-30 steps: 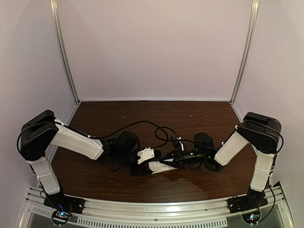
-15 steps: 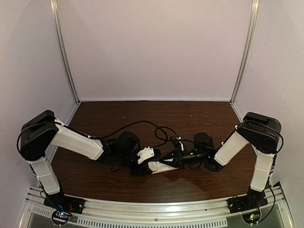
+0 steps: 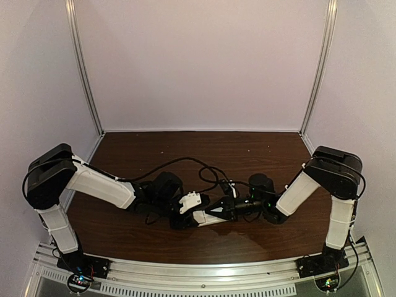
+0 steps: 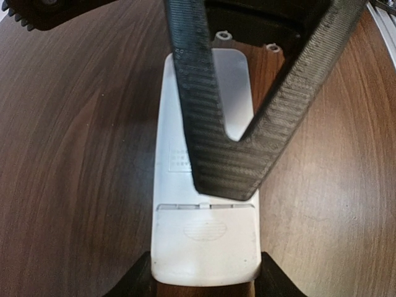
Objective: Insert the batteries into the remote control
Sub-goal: Hold the remote control without the battery cover at the center of the board.
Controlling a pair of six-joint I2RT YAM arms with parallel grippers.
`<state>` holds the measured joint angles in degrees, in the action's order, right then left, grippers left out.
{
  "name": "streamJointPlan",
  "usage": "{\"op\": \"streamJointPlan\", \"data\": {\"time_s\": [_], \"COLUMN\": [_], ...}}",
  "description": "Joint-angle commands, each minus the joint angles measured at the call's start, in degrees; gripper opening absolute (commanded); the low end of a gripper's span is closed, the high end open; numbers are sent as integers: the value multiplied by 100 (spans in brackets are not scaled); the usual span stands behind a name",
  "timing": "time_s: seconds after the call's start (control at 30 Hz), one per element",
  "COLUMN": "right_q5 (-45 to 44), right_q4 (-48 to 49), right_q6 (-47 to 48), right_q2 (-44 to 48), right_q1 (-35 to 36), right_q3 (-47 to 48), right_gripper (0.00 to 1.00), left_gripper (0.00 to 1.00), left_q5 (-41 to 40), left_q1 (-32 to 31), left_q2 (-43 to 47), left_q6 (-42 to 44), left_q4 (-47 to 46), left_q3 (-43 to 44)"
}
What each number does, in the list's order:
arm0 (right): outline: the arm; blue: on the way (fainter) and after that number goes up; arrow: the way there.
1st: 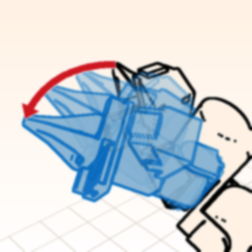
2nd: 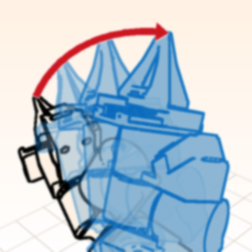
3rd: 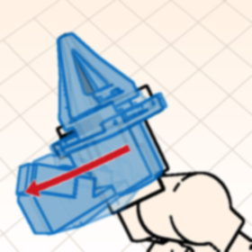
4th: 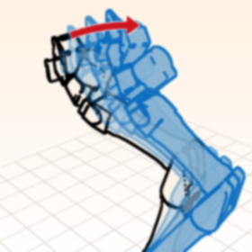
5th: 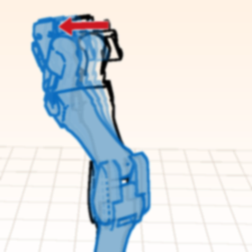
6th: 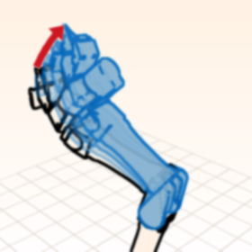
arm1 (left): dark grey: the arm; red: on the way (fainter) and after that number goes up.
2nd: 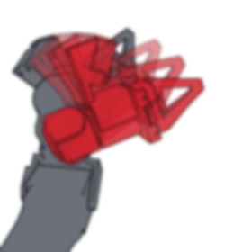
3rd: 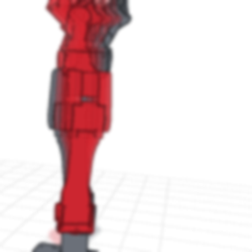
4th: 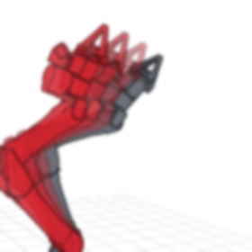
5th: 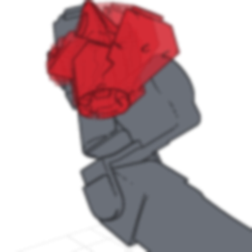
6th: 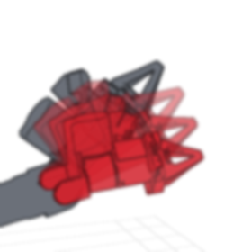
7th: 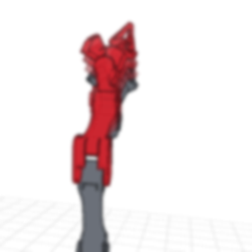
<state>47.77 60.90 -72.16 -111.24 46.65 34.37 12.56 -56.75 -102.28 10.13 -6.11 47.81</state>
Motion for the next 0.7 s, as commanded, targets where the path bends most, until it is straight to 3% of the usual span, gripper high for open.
{"op": "streamJointPlan", "data": {"time_s": [0.0, 0.67], "right_q5": [34, 40], "right_q4": [-76, -86], "right_q6": [135, 131], "right_q2": [-82, -104], "right_q1": [55, 59], "right_q3": [100, 115], "right_gripper": [0, 0], "left_gripper": [42, 41], "left_q5": [-247, -399], "left_q1": [-27, -29], "left_q2": [-188, -178], "left_q6": [58, 50], "left_q4": [260, 387], "left_q3": [33, -40]}}
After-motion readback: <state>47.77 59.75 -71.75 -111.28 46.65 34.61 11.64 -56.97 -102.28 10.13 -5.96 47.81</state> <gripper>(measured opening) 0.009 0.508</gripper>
